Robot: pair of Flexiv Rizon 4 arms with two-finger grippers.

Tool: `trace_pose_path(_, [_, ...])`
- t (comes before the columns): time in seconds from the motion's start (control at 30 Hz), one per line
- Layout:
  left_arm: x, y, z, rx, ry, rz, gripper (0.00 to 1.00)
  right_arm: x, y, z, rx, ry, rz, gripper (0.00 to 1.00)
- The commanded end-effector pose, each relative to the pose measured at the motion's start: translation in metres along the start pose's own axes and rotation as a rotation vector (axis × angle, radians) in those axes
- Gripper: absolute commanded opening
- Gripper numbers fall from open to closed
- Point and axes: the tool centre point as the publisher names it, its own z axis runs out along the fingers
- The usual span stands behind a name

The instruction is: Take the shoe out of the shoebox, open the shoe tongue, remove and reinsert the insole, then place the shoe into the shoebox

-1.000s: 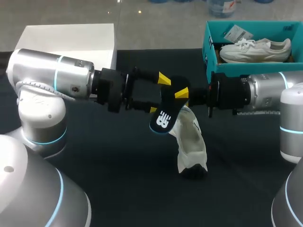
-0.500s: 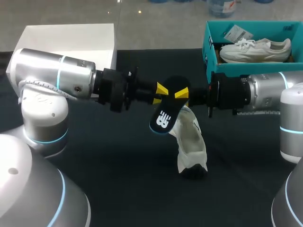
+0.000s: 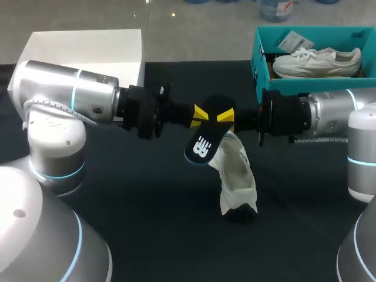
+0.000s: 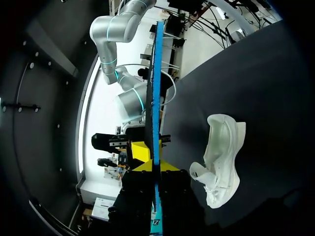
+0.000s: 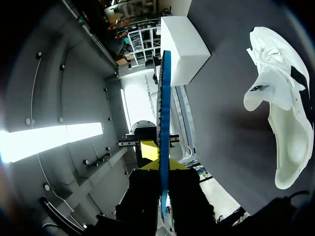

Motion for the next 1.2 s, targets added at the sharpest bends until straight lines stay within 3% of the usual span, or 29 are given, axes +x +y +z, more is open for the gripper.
trace_pose_path(0.03, [0.001,-0.001,0.000,-0.004,0.001,0.004,0.00,0.000,-0.002,0.000,-0.001,-0.003,0.000,0.16])
trace_pose_path(0.07, [0.001,-0.001,0.000,-0.005,0.001,0.005,0.00,0.000,-0.002,0.000,-0.001,-0.003,0.000,1.00])
trace_pose_path(0.37, [0.004,-0.005,-0.013,-0.027,0.014,-0.005,0.00,0.000,-0.023,-0.036,-0.120,-0.100,-0.060,1.00])
trace_pose_path(0.53, [0.006,-0.008,-0.020,-0.035,0.018,-0.016,0.00,0.012,-0.031,-0.055,-0.106,-0.228,-0.093,1.00])
trace_pose_path(0.67, [0.009,-0.011,-0.023,-0.041,0.030,-0.018,0.00,0.022,-0.031,-0.065,-0.050,-0.328,-0.138,1.00])
trace_pose_path(1.2, [0.007,-0.016,-0.026,-0.032,0.033,-0.019,0.00,0.028,-0.028,-0.067,-0.036,-0.334,-0.126,1.00])
